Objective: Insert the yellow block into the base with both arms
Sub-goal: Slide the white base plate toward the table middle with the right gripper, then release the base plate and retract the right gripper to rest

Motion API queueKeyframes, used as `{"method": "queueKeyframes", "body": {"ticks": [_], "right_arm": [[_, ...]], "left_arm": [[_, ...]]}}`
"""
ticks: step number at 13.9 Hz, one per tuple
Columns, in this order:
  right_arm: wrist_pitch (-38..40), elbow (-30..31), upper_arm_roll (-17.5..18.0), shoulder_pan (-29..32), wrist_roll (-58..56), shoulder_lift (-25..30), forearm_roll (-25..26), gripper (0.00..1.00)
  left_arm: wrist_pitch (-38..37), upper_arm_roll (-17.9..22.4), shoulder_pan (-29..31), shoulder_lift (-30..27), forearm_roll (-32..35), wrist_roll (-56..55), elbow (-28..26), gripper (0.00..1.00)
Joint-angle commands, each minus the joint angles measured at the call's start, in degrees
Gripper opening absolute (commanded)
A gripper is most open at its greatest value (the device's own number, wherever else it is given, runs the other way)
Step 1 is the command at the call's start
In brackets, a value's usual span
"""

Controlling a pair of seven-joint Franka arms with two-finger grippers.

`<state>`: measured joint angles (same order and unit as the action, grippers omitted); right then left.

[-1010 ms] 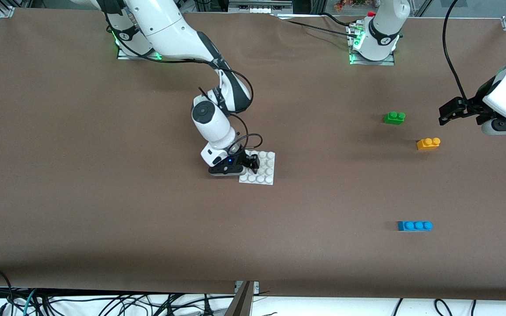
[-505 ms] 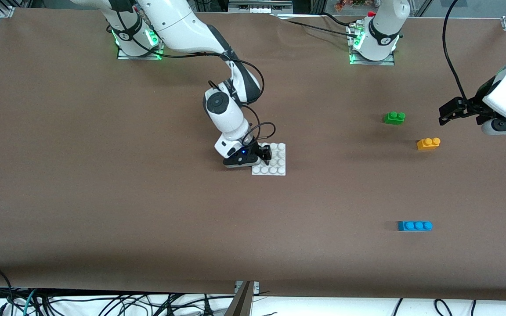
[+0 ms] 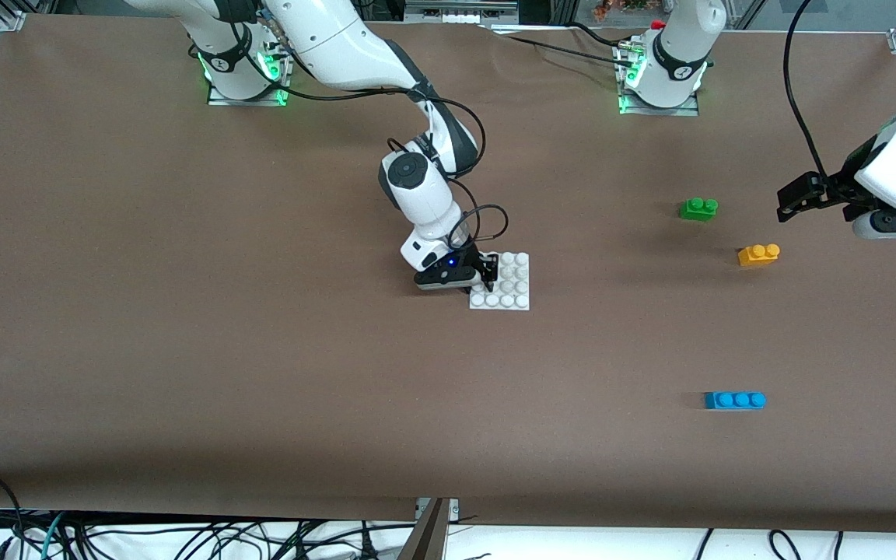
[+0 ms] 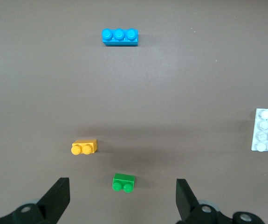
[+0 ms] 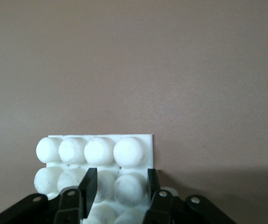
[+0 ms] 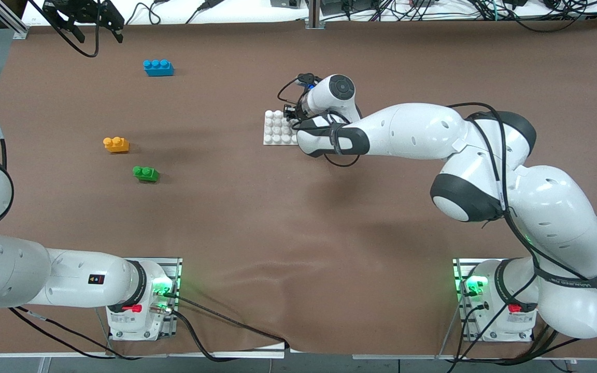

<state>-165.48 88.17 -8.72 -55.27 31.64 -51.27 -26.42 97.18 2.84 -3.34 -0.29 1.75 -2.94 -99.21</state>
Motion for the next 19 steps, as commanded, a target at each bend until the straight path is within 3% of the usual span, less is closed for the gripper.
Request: {"method": "queueKeyframes", "body": {"ticks": [1,3,4,5,7,12,14,16,19], "right_arm": [[0.4,-2.4,-1.3,-0.6,0.7,-2.4,-1.1,0.52],[3.0,-2.6,-1.6,0.7,0.5,-0.4,-1.2,0.65],[6.6,-3.6,-1.6,2.5,0.4,1.4,-1.2,0.78],[10.9,-5.1,-1.5,4.4,0.4,3.1,-1.1,1.00],[20.3,-7.0,-2.1,7.7,0.3,6.5,-0.5,1.00],[49.1,-6.4,-16.2,10.1,-11.7,21.2,1.1,1.00],[60.0,-4.1,-19.1,11.1,-17.0,29.4,8.7,1.00],[66.4,0.9,-17.6,15.2,-18.4,39.4,15.2,1.00],[72.0,6.7,-6.4,29.4,-23.0,50.5,21.1,1.00]], "left_arm": [[-0.9,0.5,-0.4,0.5,-0.8,0.0,1.3,1.00],[-0.9,0.5,-0.4,0.5,-0.8,0.0,1.3,1.00],[-0.9,0.5,-0.4,0.5,-0.8,0.0,1.2,1.00],[-0.9,0.5,-0.5,0.5,-0.9,0.0,1.3,1.00],[-0.9,0.5,-0.4,0.5,-0.9,0.0,1.3,1.00],[-0.9,0.5,-0.5,0.5,-0.8,0.0,1.3,1.00],[-0.9,0.5,-0.4,0.5,-0.8,0.0,1.3,1.00],[-0.9,0.5,-0.4,0.5,-0.9,0.0,1.3,1.00],[-0.9,0.5,-0.4,0.5,-0.9,0.0,1.3,1.00]]}}
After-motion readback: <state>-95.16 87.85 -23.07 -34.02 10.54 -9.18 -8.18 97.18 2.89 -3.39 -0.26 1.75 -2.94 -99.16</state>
